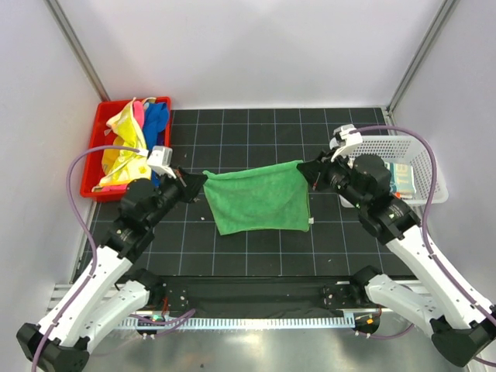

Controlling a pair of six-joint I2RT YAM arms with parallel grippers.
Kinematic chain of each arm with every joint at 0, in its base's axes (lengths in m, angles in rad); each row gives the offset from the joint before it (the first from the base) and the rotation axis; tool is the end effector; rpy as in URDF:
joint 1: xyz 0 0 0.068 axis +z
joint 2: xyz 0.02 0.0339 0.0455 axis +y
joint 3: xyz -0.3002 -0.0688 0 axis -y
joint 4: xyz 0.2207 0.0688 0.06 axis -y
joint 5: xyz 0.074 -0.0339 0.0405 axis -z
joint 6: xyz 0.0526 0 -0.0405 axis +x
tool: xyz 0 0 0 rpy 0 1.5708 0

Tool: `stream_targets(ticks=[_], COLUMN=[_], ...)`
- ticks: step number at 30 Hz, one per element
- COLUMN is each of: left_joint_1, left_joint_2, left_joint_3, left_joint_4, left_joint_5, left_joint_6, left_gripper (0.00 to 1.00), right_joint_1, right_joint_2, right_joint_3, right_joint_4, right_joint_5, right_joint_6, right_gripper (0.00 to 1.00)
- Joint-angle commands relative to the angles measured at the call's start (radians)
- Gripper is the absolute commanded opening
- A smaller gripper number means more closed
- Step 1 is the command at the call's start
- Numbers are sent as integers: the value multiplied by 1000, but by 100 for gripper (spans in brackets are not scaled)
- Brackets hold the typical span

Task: Fold and stack the towels
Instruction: Fold the towel

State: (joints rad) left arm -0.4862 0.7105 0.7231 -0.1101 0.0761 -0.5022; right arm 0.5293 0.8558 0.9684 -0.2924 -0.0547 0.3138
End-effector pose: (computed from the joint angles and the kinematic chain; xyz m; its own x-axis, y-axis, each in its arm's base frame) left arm 0.1203 -0.0681 0.3598 -0.3319 -0.3675 -0.8688 0.4256 0.7636 -0.4856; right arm 0.1368 0.0834 0.4020 -0.3168 0.1718 -0.9328 -0.4761 0.8218 0.3130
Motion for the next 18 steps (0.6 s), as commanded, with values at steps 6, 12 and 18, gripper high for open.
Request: stream_targets(ticks=[6,12,18], left_joint_1=[26,115,172], left_joint_2=[269,598,870], left_joint_3=[68,216,343], left_joint_4=[88,240,343], left_joint_5=[-194,-110,-35], left_joint_6=[-59,-64,-35], left_gripper=[0,0,0], right_joint_1=[-6,-117,-176], right_joint_2=[262,521,756], right_joint_3=[9,101,207], right_joint_4=[134,254,364], right_joint_5=[111,69,3], right_joint_6=[-4,1,-2], right_gripper=[1,1,1])
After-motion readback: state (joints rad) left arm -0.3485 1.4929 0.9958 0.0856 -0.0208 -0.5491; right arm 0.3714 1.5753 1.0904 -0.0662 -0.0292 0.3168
